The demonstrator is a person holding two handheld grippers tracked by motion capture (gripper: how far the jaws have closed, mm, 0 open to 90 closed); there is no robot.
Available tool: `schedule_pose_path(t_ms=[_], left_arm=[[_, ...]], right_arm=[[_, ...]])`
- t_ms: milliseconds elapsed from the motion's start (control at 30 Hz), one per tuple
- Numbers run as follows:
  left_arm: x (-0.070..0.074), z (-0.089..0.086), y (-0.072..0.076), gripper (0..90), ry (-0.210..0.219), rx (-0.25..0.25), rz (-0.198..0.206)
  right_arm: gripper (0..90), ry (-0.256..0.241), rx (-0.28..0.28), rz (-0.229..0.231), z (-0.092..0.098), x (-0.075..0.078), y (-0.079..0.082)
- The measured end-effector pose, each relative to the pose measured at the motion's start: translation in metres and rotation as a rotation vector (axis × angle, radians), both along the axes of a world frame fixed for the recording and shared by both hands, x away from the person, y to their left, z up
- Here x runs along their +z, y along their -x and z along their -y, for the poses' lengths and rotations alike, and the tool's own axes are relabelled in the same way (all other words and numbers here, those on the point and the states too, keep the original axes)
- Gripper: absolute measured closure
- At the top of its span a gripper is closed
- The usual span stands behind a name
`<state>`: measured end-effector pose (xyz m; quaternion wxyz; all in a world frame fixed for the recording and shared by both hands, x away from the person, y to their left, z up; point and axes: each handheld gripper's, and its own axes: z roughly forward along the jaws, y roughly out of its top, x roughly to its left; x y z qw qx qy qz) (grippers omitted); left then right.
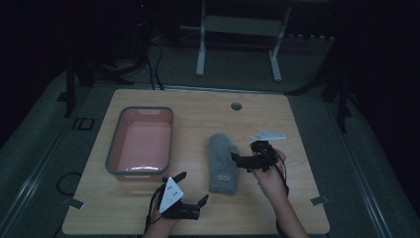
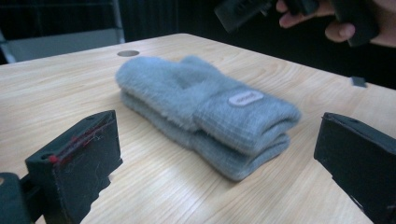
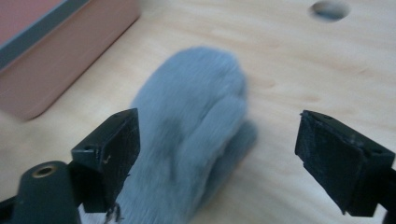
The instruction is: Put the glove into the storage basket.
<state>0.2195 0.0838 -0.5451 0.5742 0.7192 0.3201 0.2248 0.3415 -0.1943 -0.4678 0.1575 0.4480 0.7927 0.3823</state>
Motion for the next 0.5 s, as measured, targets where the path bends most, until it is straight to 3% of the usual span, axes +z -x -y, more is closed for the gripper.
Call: schedule_pose_path(t_ms=[100,200,233,433,467,500], left_arm=[[0.014,0.003,-0.01,0.7,-0.009,-0.055,-0.04],[0.028,0.008,-0.025,0.7,-0.012,-0.098,-0.08],[0.028,0.008,-0.025,0.7,-0.012,-0.098,-0.08],[0.045,0.02,-0.067,0.8,-0.051,-0.117,-0.21],[0.046,0.021,-0.074,0.8,-0.062,-0.099,-0.23],[0.047,0.022,-0.08,0.8,-0.049,-0.1,-0.243]], right_arm=[[13.3,-0.014,0.033,-0.042,0.013,-0.002,0.0],[13.9,-0.012,0.037,-0.037,0.02,-0.003,0.001],[13.9,-0.012,0.037,-0.037,0.02,-0.003,0.001],[10.6,-0.008,0.038,-0.052,0.026,-0.008,0.003],[10.3,-0.004,0.042,-0.057,0.024,-0.009,0.003],[10.3,-0.02,0.024,-0.059,0.023,-0.01,0.003]])
